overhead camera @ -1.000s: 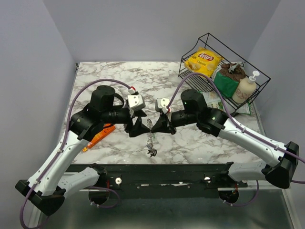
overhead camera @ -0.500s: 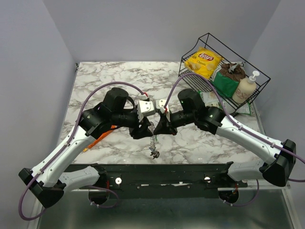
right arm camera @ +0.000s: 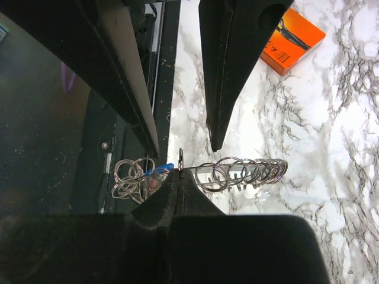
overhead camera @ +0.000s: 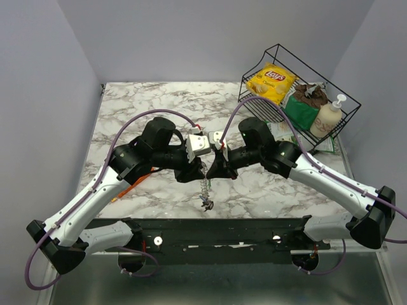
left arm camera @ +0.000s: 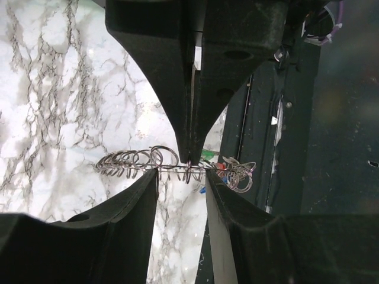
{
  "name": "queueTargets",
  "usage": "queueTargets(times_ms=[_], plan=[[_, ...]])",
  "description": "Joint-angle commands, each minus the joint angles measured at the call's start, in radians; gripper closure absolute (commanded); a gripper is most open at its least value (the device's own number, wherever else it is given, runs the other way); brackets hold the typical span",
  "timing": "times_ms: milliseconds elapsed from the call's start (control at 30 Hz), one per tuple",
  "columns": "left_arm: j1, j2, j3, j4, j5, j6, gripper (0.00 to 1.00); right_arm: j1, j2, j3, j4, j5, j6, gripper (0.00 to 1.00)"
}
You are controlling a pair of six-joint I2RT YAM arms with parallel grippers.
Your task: Put the keys on the keyring
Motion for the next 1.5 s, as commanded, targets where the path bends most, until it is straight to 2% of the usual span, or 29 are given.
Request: queueTargets(times_ms=[0,133,500,833,1267,1467], plan=[[-0.011,0.004,-0.01,0.023,-0.05,0.015,0.51,-0.006,-0.032,0.017,0.012,-0.027,-0.016,0.99],[-0.011,-0.042,-0.054,0.092,-0.064,0.01,0.47,-0.006,-0.036,0.014,0.018,-0.028,-0.013,0.99],[-0.009,-0.212,-0.2,0.313,-0.081,-0.017,0.48,-0.01,-0.049,0.006,0.034,-0.031,-0.006,0.99],[-0.009,-0.187,-0.237,0.365,-0.023,-0.033,0.58,-0.012,-0.062,0.0,0.043,-0.028,0.003,0.99],[-0.009,-0.194,-0.254,0.376,0.013,-0.039,0.6,-0.01,-0.064,-0.005,0.049,-0.021,0.006,0.99],[-0.009,-0.184,-0.255,0.377,0.036,-0.039,0.65,-0.013,-0.065,-0.008,0.052,-0.014,0.006,0.99]])
